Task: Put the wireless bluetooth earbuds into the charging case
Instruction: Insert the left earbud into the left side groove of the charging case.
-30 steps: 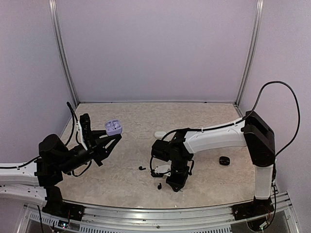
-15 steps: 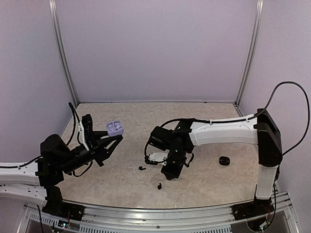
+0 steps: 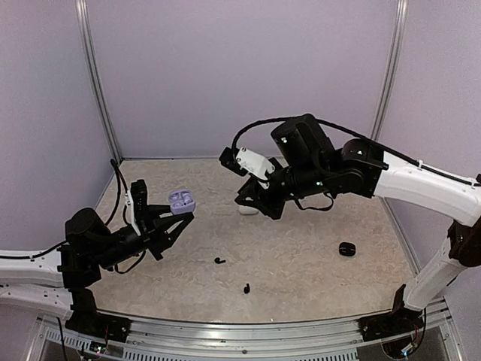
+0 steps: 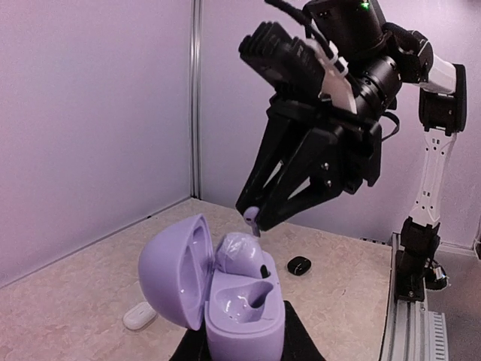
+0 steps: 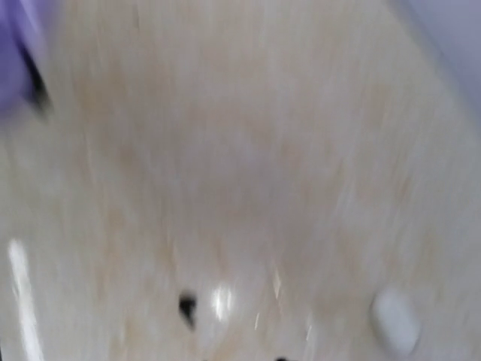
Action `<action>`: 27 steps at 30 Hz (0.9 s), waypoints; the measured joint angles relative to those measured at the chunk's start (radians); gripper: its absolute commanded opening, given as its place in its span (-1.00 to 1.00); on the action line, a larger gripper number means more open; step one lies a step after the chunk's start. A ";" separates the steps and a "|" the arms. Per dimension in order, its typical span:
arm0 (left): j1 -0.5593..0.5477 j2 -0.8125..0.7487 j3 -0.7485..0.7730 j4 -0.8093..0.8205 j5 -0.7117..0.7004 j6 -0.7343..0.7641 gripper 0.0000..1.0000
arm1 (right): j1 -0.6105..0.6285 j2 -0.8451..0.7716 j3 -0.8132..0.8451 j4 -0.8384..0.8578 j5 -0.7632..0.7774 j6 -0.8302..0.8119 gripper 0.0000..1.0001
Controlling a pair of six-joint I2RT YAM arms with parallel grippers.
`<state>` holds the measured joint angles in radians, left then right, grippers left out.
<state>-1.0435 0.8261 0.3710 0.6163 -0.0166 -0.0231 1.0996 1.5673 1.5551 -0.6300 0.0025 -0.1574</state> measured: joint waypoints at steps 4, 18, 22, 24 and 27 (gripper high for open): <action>0.000 0.002 0.003 0.011 0.032 0.050 -1.00 | 0.002 -0.100 -0.032 0.120 -0.042 -0.035 -0.82; -0.096 0.075 0.098 -0.017 -0.052 0.269 -1.00 | 0.055 -0.219 -0.165 0.436 -0.215 -0.091 -0.81; -0.097 0.111 0.113 -0.016 -0.056 0.269 -1.00 | 0.091 -0.219 -0.166 0.487 -0.245 -0.102 -0.81; -0.097 0.119 0.114 -0.016 -0.056 0.269 -1.00 | 0.111 -0.214 -0.164 0.501 -0.249 -0.113 -0.81; -0.097 0.126 0.114 -0.016 -0.056 0.267 -1.00 | 0.135 -0.197 -0.162 0.514 -0.245 -0.128 -0.81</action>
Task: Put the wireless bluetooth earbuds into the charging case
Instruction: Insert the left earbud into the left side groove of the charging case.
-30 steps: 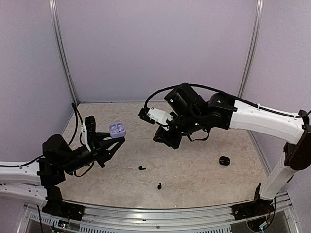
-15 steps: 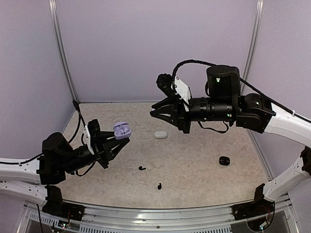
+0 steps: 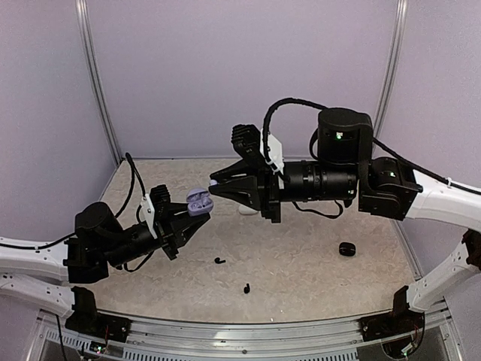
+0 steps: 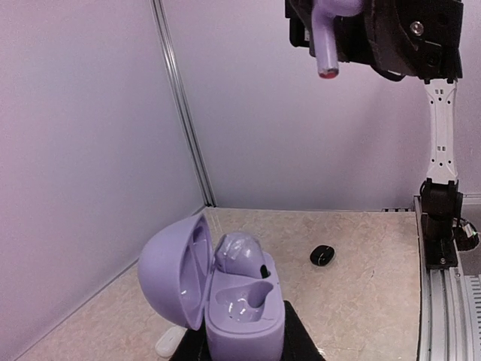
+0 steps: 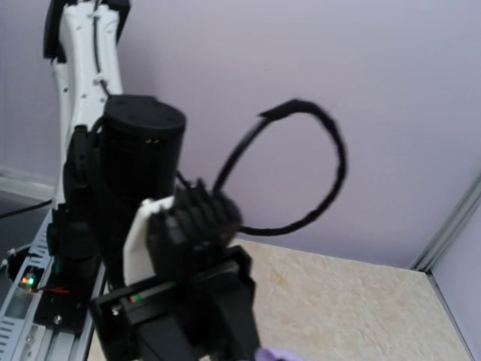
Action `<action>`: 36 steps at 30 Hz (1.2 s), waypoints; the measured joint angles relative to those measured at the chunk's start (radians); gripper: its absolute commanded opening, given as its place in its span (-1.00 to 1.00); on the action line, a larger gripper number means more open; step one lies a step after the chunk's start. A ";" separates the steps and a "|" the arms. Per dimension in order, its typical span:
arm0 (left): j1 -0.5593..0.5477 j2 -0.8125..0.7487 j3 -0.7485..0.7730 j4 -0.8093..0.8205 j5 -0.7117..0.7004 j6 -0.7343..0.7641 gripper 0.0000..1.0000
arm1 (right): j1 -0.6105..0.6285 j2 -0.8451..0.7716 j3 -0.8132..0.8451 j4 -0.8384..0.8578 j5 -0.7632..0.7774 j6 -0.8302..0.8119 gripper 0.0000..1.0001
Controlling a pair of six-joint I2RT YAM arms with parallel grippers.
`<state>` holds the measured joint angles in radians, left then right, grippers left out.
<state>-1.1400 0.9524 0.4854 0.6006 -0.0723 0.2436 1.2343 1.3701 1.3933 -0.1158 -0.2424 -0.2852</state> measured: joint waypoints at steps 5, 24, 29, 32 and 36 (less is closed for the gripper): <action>0.000 0.002 0.009 0.003 0.000 -0.004 -1.00 | 0.025 0.042 0.001 0.005 0.022 -0.021 -0.81; 0.000 -0.007 0.011 0.014 0.000 -0.031 -1.00 | 0.029 0.117 0.034 0.010 0.087 -0.037 -0.81; 0.000 -0.007 0.011 0.014 0.000 -0.031 -1.00 | 0.029 0.129 0.037 0.009 0.101 -0.039 -0.80; 0.000 -0.007 0.011 0.014 0.001 -0.032 -1.00 | 0.029 0.138 0.039 0.008 0.108 -0.041 -0.81; 0.000 -0.008 0.011 0.014 -0.002 -0.034 -1.00 | 0.029 0.156 0.052 -0.004 0.116 -0.045 -0.79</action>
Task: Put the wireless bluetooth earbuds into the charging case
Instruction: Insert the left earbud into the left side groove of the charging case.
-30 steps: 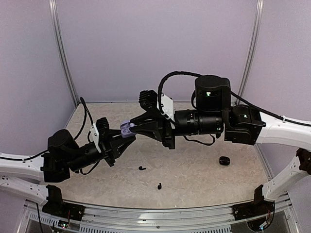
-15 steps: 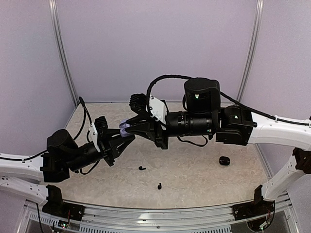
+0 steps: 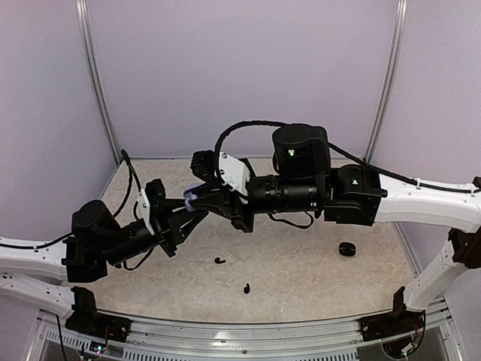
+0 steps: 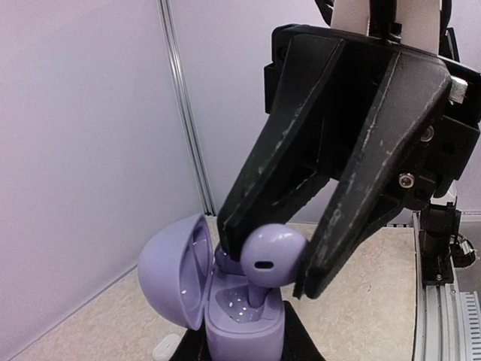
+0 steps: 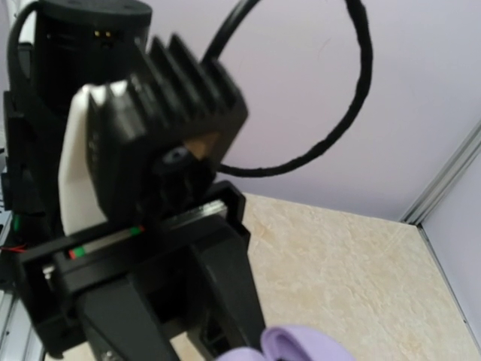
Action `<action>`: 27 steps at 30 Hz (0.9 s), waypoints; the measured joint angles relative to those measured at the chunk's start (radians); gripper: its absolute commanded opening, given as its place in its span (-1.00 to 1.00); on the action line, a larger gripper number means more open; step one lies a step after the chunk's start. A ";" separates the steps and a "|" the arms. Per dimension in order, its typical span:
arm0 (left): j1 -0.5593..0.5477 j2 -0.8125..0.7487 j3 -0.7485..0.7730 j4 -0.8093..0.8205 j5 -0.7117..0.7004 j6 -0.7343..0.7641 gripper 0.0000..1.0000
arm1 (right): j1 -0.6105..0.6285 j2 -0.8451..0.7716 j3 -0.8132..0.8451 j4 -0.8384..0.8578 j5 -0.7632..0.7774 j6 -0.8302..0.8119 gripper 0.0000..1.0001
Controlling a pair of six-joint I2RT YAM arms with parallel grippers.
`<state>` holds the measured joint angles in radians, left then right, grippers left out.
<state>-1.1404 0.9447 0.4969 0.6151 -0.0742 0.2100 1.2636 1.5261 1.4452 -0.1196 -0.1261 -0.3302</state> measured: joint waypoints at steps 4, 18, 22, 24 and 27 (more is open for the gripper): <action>0.000 -0.001 0.000 -0.001 -0.003 0.000 -1.00 | 0.003 0.006 0.005 -0.011 0.012 -0.005 -0.67; 0.000 -0.003 0.000 -0.001 -0.001 0.000 -1.00 | 0.004 0.013 0.019 -0.028 0.037 -0.020 -0.17; 0.000 -0.003 0.000 -0.001 0.000 -0.002 -1.00 | 0.006 0.013 0.030 -0.037 0.021 -0.027 -0.09; 0.000 -0.003 0.000 -0.002 0.004 -0.003 -1.00 | 0.008 0.013 0.037 -0.038 0.008 -0.032 -0.10; 0.001 -0.004 0.000 -0.002 0.010 -0.004 -1.00 | 0.010 0.012 0.047 -0.038 -0.014 -0.041 -0.18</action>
<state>-1.1397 0.9405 0.4969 0.6136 -0.0643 0.2062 1.2739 1.5383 1.4918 -0.1574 -0.1402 -0.3710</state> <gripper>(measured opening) 0.211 0.444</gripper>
